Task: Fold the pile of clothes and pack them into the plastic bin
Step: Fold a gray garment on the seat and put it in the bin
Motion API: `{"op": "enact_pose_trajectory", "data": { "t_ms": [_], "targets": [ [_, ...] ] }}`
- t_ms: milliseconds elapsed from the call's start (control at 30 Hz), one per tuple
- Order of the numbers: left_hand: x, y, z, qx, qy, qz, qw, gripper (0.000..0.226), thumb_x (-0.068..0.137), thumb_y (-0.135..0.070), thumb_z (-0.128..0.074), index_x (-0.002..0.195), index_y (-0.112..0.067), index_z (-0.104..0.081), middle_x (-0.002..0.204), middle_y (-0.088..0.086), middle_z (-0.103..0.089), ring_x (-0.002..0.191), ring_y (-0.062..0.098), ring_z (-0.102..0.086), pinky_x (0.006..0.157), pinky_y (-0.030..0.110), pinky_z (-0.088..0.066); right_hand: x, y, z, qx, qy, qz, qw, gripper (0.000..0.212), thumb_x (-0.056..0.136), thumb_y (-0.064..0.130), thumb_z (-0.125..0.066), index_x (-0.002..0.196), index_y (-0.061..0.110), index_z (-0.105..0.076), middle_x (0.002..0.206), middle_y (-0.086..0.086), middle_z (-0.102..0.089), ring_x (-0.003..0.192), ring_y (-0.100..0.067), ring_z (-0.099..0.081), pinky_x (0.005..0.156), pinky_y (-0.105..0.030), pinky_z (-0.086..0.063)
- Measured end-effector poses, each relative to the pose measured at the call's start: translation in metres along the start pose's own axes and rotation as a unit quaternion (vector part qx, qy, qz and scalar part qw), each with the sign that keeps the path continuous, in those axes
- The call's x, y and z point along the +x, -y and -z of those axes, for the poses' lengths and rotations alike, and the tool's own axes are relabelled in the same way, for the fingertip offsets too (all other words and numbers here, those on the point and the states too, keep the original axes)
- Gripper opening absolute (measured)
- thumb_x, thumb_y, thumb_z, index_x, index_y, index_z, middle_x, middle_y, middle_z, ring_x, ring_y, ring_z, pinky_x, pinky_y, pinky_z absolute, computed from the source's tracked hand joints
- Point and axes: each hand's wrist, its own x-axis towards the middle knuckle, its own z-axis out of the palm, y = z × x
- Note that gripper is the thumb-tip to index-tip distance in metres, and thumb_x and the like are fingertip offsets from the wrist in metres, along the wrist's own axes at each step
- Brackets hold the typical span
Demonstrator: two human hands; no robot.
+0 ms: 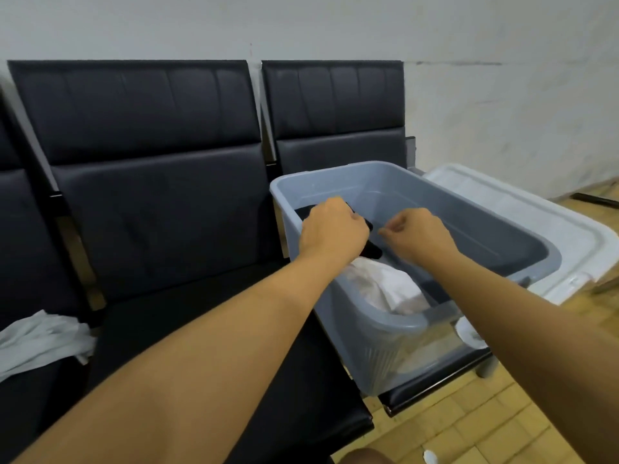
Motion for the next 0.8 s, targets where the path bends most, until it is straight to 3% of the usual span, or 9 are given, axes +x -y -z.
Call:
{"op": "enact_pose_trajectory", "data": {
  "t_ms": [100, 200, 333, 467, 633, 800],
  "targets": [
    [-0.016, 0.034, 0.021, -0.109, -0.087, 0.073, 0.987, 0.029, 0.099, -0.027, -0.047, 0.071, -0.02, -0.05, 0.067, -0.003, -0.055, 0.058, 0.013, -0.05, 0.048, 0.029, -0.035, -0.026, 0.05, -0.009, 0.097, -0.033, 0.064, 0.993, 0.016, 0.09, 0.033, -0.065, 0.08, 0.024, -0.072, 0.08, 0.0, -0.072, 0.082, -0.024, -0.068, 0.079, -0.042, -0.058],
    [-0.03, 0.097, 0.041, -0.118, -0.116, 0.152, 0.974, 0.024, 0.1, -0.033, -0.046, 0.084, -0.02, -0.06, 0.074, -0.003, -0.061, 0.066, 0.014, -0.057, 0.051, 0.028, -0.037, -0.051, 0.109, -0.046, 0.147, -0.004, 0.137, 0.98, 0.013, 0.091, 0.036, -0.066, 0.081, 0.028, -0.067, 0.079, 0.01, -0.069, 0.082, -0.015, -0.067, 0.079, -0.039, -0.057],
    [-0.059, 0.201, 0.086, -0.07, -0.135, 0.239, 0.959, 0.021, 0.102, -0.035, -0.048, 0.1, -0.021, -0.064, 0.083, -0.002, -0.067, 0.073, 0.014, -0.063, 0.054, 0.028, -0.042, -0.082, 0.181, -0.118, 0.102, 0.074, 0.218, 0.968, 0.014, 0.094, 0.039, -0.065, 0.083, 0.03, -0.066, 0.08, 0.013, -0.068, 0.079, -0.008, -0.065, 0.075, -0.037, -0.057],
    [-0.102, 0.311, 0.148, -0.015, -0.158, 0.311, 0.937, 0.021, 0.101, -0.034, -0.048, 0.102, -0.019, -0.063, 0.083, 0.002, -0.068, 0.073, 0.018, -0.065, 0.064, 0.033, -0.055, -0.113, 0.247, -0.201, 0.072, 0.155, 0.262, 0.95, 0.011, 0.095, 0.039, -0.065, 0.086, 0.034, -0.066, 0.084, 0.014, -0.068, 0.079, -0.005, -0.064, 0.075, -0.038, -0.059],
    [-0.168, 0.421, 0.22, 0.081, -0.159, 0.365, 0.914, 0.021, 0.1, -0.034, -0.048, 0.103, -0.019, -0.062, 0.091, 0.005, -0.068, 0.084, 0.025, -0.065, 0.067, 0.033, -0.048, -0.155, 0.318, -0.299, 0.032, 0.243, 0.297, 0.923, 0.01, 0.096, 0.038, -0.064, 0.087, 0.036, -0.067, 0.085, 0.013, -0.067, 0.082, -0.01, -0.066, 0.076, -0.04, -0.06],
    [-0.21, 0.519, 0.269, 0.163, -0.158, 0.415, 0.881, 0.018, 0.099, -0.032, -0.051, 0.108, -0.019, -0.06, 0.11, 0.003, -0.06, 0.096, 0.024, -0.062, 0.077, 0.039, -0.053, -0.18, 0.367, -0.395, -0.056, 0.301, 0.329, 0.893, 0.008, 0.095, 0.033, -0.061, 0.091, 0.036, -0.066, 0.096, 0.011, -0.067, 0.092, -0.018, -0.067, 0.078, -0.037, -0.056]
  ]
}}
